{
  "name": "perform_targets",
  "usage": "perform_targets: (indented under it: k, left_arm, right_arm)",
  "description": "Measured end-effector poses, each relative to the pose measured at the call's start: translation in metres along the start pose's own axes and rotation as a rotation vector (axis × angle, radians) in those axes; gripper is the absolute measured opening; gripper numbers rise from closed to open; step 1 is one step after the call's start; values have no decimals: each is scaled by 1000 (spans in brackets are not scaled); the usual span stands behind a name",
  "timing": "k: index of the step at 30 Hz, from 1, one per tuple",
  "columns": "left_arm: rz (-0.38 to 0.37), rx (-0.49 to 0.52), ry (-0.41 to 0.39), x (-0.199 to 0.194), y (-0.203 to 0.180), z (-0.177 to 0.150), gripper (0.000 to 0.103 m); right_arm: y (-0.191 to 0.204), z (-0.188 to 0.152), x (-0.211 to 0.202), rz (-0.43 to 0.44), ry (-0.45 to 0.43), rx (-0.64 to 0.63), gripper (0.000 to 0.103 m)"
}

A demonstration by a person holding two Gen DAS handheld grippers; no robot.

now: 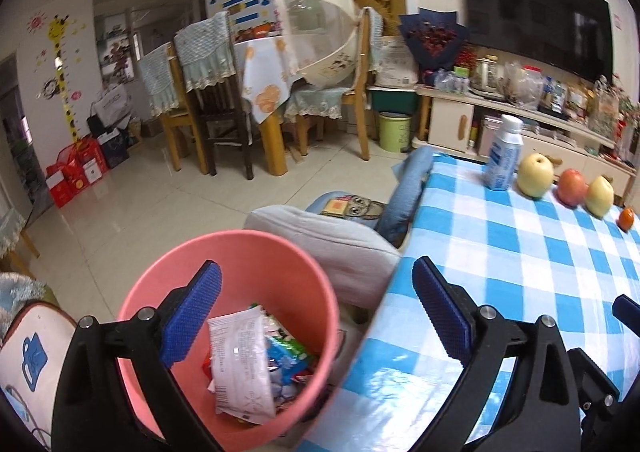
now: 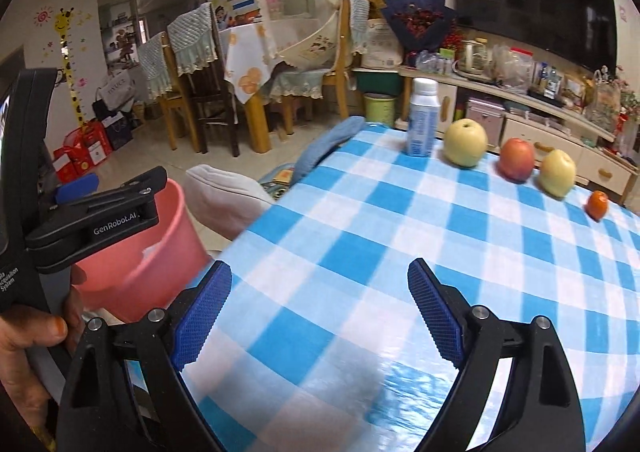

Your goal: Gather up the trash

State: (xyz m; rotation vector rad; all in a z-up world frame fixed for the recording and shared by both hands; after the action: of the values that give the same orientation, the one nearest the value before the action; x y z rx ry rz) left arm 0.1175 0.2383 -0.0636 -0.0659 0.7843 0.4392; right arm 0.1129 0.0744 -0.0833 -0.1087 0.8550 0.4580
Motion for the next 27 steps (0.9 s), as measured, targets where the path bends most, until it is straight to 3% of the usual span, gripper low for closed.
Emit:
perform_targets:
  k: [10, 27]
  left_arm:
    - [-88, 83, -15, -11, -63, -4, 99]
    - [-129, 202, -18, -19, -149, -19, 99]
  right_arm:
    - [-53, -16, -16, -81, -5, 71, 90]
    - [-128, -45, -40, -187, -29, 159, 90]
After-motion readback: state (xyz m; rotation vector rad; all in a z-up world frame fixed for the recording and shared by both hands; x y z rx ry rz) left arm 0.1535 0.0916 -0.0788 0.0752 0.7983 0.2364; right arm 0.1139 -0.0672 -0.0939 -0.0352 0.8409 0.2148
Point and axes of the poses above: each gripper's, at about its wrist camera, not at the fingertips, and x roughly the way its jaws point, y to its left, z to its top, the point moved 7 cm from there along x, roughly the way its jaws point, and after that the axes turned 11 degrees about y, right-handed, at the moved point
